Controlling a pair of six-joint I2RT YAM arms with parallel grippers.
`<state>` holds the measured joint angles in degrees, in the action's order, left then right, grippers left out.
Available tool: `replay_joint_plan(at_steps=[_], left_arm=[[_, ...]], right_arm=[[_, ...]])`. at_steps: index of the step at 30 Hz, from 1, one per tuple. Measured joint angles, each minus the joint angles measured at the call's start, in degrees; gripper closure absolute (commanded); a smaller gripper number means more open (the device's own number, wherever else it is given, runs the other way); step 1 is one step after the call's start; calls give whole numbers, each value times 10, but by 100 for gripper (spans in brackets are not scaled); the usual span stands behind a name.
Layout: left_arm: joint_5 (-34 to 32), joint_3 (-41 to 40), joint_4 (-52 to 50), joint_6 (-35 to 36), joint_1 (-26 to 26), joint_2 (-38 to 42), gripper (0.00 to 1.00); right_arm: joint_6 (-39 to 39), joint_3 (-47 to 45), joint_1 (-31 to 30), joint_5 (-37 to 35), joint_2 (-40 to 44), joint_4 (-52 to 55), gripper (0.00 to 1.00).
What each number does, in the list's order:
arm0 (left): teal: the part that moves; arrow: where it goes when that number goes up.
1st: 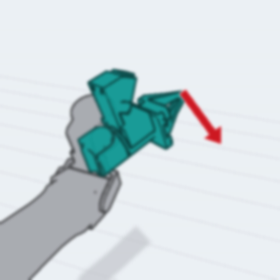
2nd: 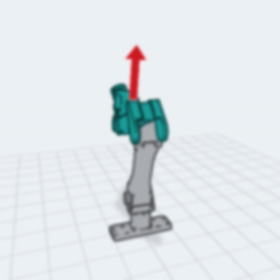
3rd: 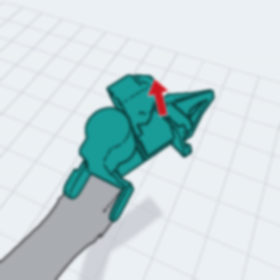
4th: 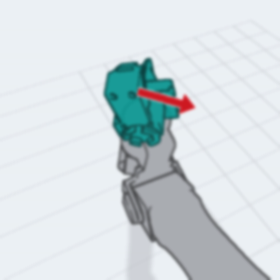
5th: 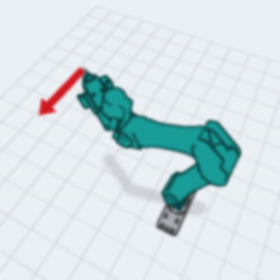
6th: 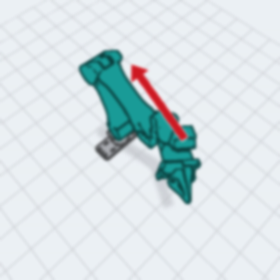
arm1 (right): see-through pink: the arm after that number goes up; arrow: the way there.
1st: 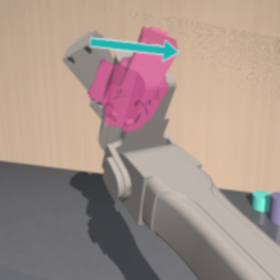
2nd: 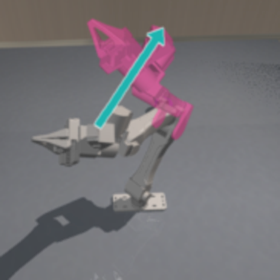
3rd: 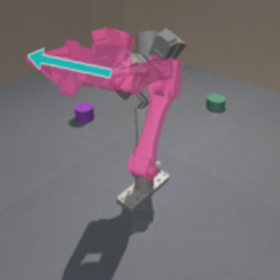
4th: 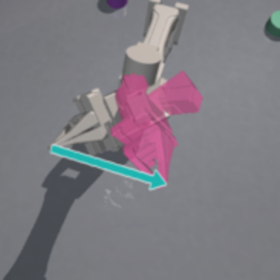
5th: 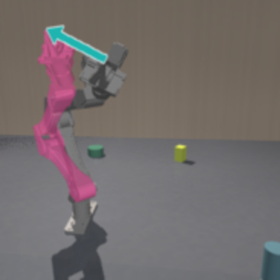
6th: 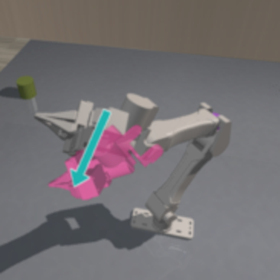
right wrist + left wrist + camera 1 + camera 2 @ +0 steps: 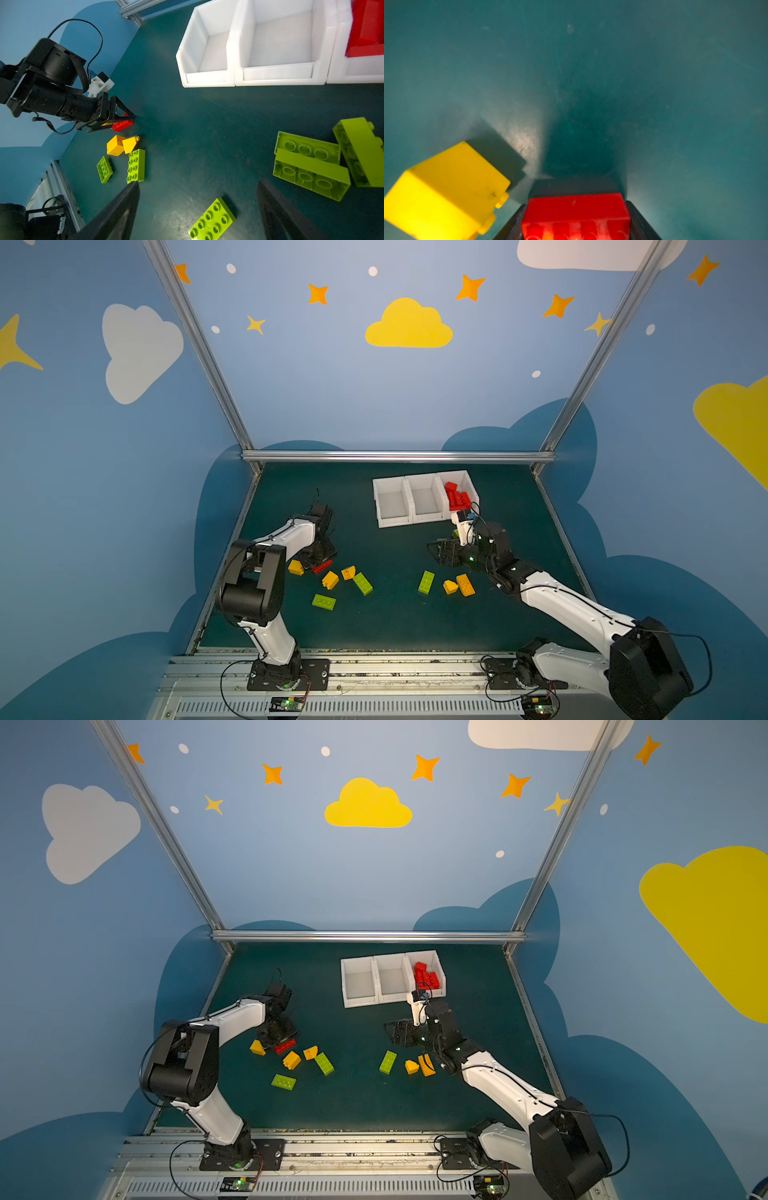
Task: Sort the legos into containers by color
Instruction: Pick up the lego from the middle-left of the table, then place the lego in the container.
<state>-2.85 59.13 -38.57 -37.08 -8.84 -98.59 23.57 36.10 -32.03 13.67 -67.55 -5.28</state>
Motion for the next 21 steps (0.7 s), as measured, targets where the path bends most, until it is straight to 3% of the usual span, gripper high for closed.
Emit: replay_joint_plan(at_steps=[5,13,21], left_arm=[[9,21,-17,3,-9,31,37],[46,163,-29,16,-64,45,37],[90,351,-20,26,-139,-45,37]], right_arm=[[0,5,0,-1,11,21,14],[0,41,0,-9,68,82,14],[-2,62,0,-23,144,161,14]])
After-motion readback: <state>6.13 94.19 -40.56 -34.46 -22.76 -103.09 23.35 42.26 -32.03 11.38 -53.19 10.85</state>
